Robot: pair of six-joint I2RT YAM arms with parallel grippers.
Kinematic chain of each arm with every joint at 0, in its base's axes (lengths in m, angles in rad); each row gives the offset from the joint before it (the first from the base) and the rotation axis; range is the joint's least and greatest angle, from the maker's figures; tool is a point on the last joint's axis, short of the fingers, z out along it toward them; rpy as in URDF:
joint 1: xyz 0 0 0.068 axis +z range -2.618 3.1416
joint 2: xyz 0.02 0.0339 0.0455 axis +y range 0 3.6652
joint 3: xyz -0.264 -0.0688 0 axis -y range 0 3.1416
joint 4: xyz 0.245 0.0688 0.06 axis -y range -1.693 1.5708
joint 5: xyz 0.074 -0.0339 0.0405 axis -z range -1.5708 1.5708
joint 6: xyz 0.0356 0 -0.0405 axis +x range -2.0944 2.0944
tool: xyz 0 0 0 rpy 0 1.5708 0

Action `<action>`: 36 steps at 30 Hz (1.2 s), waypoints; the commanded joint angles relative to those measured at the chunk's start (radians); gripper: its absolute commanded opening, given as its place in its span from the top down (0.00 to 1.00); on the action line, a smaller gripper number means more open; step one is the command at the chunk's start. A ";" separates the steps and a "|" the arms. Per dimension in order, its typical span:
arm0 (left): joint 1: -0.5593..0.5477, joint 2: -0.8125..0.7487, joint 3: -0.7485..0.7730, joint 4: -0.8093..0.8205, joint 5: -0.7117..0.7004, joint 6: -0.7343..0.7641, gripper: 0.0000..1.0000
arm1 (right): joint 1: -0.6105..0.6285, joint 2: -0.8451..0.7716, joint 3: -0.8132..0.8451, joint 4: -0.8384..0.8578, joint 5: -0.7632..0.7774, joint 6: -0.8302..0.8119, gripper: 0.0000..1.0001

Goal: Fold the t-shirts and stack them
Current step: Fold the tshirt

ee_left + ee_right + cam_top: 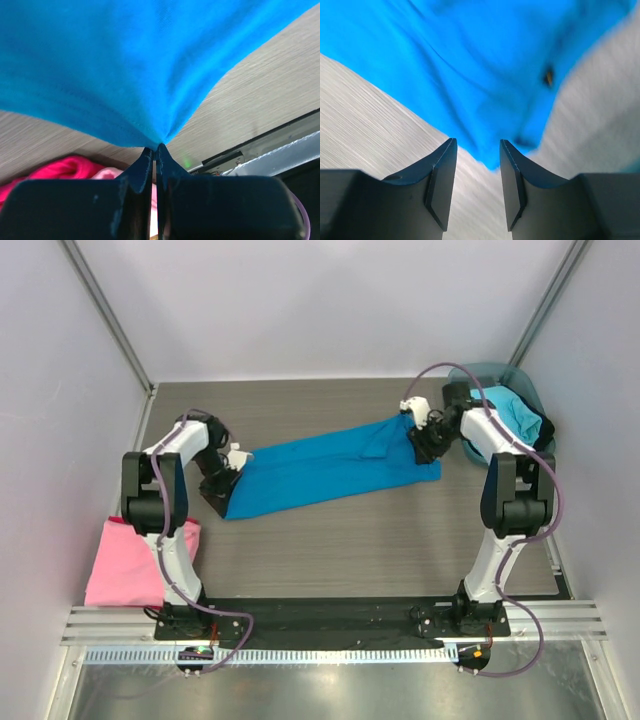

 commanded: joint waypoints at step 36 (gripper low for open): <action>-0.028 -0.121 -0.080 0.024 -0.023 -0.039 0.97 | 0.224 0.268 0.318 0.014 -0.090 -0.018 0.61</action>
